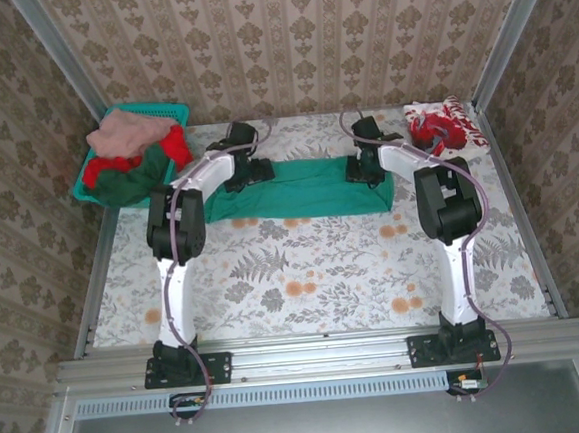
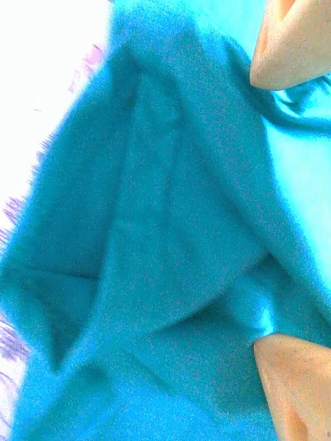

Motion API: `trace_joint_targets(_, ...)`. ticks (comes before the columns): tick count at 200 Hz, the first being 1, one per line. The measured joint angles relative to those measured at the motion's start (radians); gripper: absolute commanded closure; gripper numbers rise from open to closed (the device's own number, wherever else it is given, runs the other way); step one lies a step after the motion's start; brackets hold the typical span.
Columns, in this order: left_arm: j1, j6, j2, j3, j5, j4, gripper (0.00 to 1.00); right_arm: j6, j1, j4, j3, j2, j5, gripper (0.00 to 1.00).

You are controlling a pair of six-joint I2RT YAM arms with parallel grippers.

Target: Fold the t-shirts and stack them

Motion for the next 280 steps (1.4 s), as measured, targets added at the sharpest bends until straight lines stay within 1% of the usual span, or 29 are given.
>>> trace_joint_targets(14,0.004,0.011,0.055,0.073,0.013,-0.003,0.07,0.019,0.016,0.012,-0.098,-0.064,-0.001,0.64)
trace_joint_targets(27,0.008,0.026,0.1,0.158,0.051,0.002,0.06,0.038,0.041,0.024,-0.203,-0.134,-0.003,0.64)
trace_joint_targets(32,0.008,0.032,0.122,0.192,0.068,0.009,0.05,0.048,0.054,0.024,-0.244,-0.163,-0.003,0.64)
trace_joint_targets(37,0.008,0.039,0.143,0.226,0.086,0.01,0.01,0.058,0.068,0.026,-0.28,-0.188,-0.004,0.64)
trace_joint_targets(64,-0.011,0.096,0.278,0.46,0.203,0.006,0.0,0.117,0.194,0.04,-0.479,-0.34,-0.005,0.63)
trace_joint_targets(83,-0.036,0.127,0.356,0.601,0.273,-0.004,0.0,0.148,0.274,0.006,-0.554,-0.42,-0.017,0.62)
trace_joint_targets(97,-0.054,0.141,0.363,0.629,0.307,-0.014,0.0,0.157,0.283,-0.037,-0.569,-0.472,-0.018,0.6)
trace_joint_targets(117,-0.068,0.159,0.333,0.613,0.326,-0.018,0.0,0.154,0.255,-0.067,-0.557,-0.563,0.002,0.59)
trace_joint_targets(127,-0.066,0.166,0.286,0.56,0.323,-0.017,0.0,0.143,0.238,-0.071,-0.532,-0.592,0.017,0.59)
trace_joint_targets(139,-0.059,0.173,0.196,0.448,0.301,-0.012,0.0,0.122,0.213,-0.067,-0.489,-0.595,0.034,0.6)
trace_joint_targets(152,-0.049,0.176,0.064,0.293,0.265,0.008,0.0,0.098,0.175,-0.053,-0.433,-0.556,0.043,0.62)
trace_joint_targets(177,-0.032,0.169,-0.187,0.001,0.205,0.087,0.0,0.055,0.106,-0.009,-0.341,-0.393,0.053,0.63)
trace_joint_targets(196,-0.035,0.153,-0.291,-0.146,0.184,0.151,0.0,0.042,0.081,0.003,-0.333,-0.294,0.052,0.63)
trace_joint_targets(206,-0.042,0.144,-0.296,-0.185,0.178,0.174,0.0,0.042,0.083,0.005,-0.347,-0.274,0.049,0.63)
trace_joint_targets(218,-0.051,0.132,-0.265,-0.201,0.179,0.188,0.0,0.04,0.093,0.01,-0.371,-0.277,0.048,0.63)
trace_joint_targets(242,-0.065,0.115,-0.13,-0.18,0.193,0.206,0.01,0.043,0.116,0.025,-0.437,-0.307,0.045,0.63)
trace_joint_targets(252,-0.069,0.113,-0.065,-0.145,0.203,0.2,0.01,0.047,0.127,0.038,-0.471,-0.326,0.05,0.63)
trace_joint_targets(256,-0.071,0.116,-0.038,-0.123,0.19,0.196,0.01,0.05,0.132,0.044,-0.486,-0.338,0.051,0.63)
trace_joint_targets(280,-0.071,0.116,0.035,0.056,0.233,0.183,0.0,0.082,0.165,0.045,-0.57,-0.405,0.051,0.62)
